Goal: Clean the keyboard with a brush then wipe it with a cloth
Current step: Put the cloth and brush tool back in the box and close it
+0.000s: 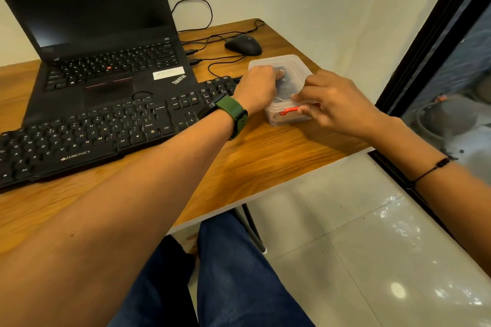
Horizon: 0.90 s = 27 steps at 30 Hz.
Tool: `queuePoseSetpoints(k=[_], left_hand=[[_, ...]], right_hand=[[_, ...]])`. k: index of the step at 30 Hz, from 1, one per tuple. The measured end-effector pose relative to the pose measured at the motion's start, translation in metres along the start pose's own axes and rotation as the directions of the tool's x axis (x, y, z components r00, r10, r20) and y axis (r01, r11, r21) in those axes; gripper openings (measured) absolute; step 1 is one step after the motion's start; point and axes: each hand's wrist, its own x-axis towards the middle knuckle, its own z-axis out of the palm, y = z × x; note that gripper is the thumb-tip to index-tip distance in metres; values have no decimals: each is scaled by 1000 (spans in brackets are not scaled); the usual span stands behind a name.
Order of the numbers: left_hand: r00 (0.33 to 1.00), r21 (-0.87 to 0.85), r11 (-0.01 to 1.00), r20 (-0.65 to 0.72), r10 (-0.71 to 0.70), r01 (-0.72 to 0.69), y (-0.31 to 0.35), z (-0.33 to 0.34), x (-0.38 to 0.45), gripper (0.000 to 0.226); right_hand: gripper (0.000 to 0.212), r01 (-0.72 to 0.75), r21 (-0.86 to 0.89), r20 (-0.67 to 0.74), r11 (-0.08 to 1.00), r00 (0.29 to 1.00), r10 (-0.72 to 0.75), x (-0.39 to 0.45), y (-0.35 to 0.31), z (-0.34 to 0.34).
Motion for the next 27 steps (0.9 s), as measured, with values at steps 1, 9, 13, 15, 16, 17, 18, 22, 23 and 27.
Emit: queuePoseSetpoints(k=[1,9,13,15,16,17,18,22,23,27], left_hand=[[1000,-8,1000,-2,-4,4,0,0,0,41],[1000,-34,999,-4,-23,22,0,-1,-2,46],[1000,-37,999,2,-11,11,2,-2,-4,42],[1000,-32,999,7,2,-2,3,-3,-6,41],[1000,-33,999,8,1,-1,3,-4,-6,42],[1000,-37,999,11,-3,4,3,-5,-7,43],[1000,-38,999,12,-8,8,4,-6,-7,44],[1000,-27,1000,20,2,-1,6,-7,-9,45],[1000,-28,1000,17,4,-4,6,-7,-9,45],[1000,-28,1000,17,-4,4,8,-8,-11,45]], right_hand=[[21,-41,23,27,999,999,40,4,-1,-1],[14,-191,145,153,971,974,169,22,-1,-12],[15,-341,364,297,867,925,239,38,6,-31],[18,-404,402,176,822,915,363,59,16,-28],[20,-438,395,124,808,897,425,72,23,-23],[22,-479,389,108,787,872,478,86,30,-16],[26,-521,370,127,769,848,514,101,36,-8],[33,-637,172,478,751,721,502,142,49,19],[35,-637,126,548,760,683,482,148,48,23],[41,-633,76,659,770,612,438,166,50,31]])
